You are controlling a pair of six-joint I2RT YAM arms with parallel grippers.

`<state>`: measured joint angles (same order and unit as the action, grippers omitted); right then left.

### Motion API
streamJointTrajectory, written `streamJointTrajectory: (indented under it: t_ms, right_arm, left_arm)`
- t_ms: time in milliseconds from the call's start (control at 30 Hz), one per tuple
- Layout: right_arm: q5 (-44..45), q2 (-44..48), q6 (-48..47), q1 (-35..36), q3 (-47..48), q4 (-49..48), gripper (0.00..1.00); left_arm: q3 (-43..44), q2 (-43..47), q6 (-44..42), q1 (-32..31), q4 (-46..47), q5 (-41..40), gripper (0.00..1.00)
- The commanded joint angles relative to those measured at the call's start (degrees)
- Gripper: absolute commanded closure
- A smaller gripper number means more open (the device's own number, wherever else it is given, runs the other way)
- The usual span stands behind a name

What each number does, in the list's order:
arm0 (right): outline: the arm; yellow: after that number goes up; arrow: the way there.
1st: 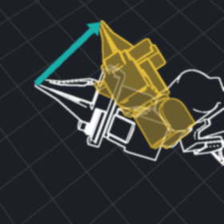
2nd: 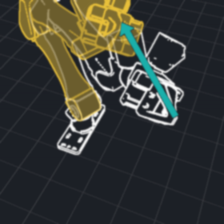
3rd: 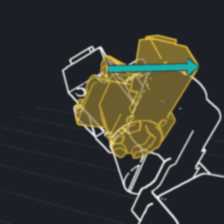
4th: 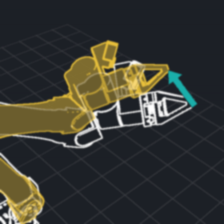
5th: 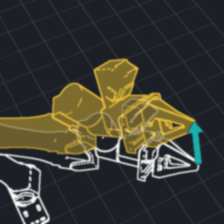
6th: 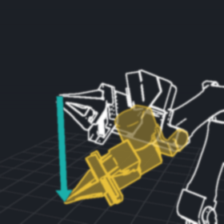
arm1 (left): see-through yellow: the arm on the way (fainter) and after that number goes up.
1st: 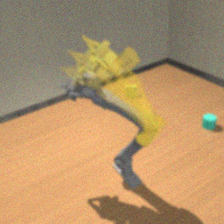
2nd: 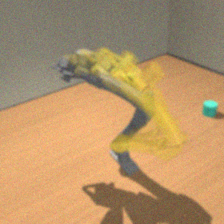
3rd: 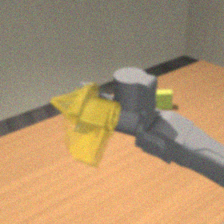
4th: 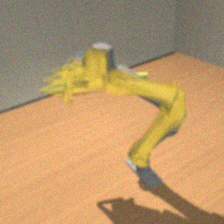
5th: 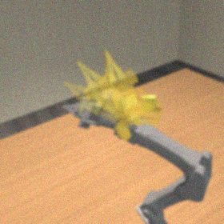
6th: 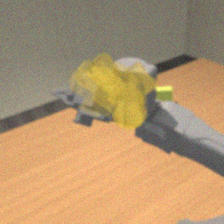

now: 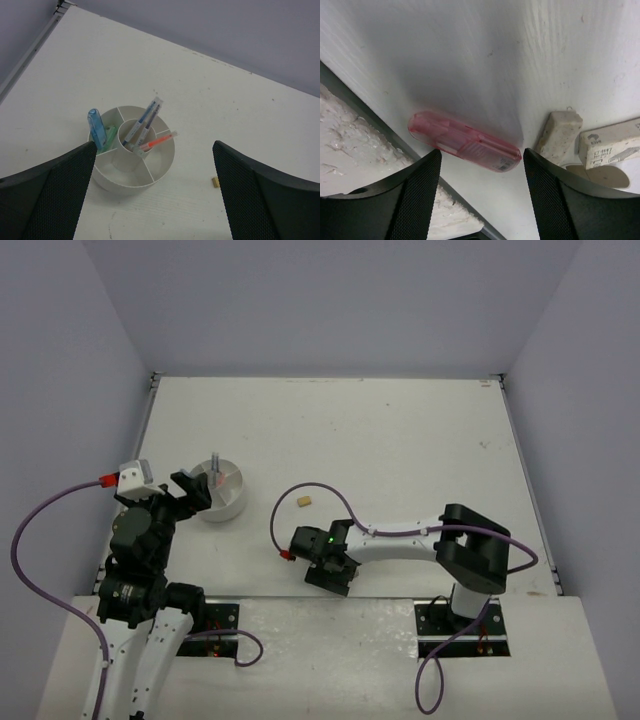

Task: Sort the stationery into containers
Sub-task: Pick up the stationery from the corner of the board.

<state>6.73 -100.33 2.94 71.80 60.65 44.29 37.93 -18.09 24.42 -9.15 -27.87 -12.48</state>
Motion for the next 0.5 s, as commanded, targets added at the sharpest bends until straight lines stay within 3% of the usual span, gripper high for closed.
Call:
streamJointTrajectory:
  t_ms: [0, 167, 467]
  right_arm:
    - [-1.3, -3.3, -5.0, 0.5, 3.8, -1.0, 0.35]
    - [-4.9, -7.7, -5.0, 0.5, 5.6, 0.6, 0.66]
    - [-3.7, -6.3, -1.1, 0.5, 4.9, -3.7, 0.84]
  left_arm:
    - [-0.4, -0.6, -1.8, -0.3, 1.8, 1.9, 0.00]
    - [-0.3, -0.9, -1.8, -0.3, 1.9, 1.8, 0.00]
    - [-0.4, -0.9, -2.0, -0.3, 1.9, 2.3, 0.00]
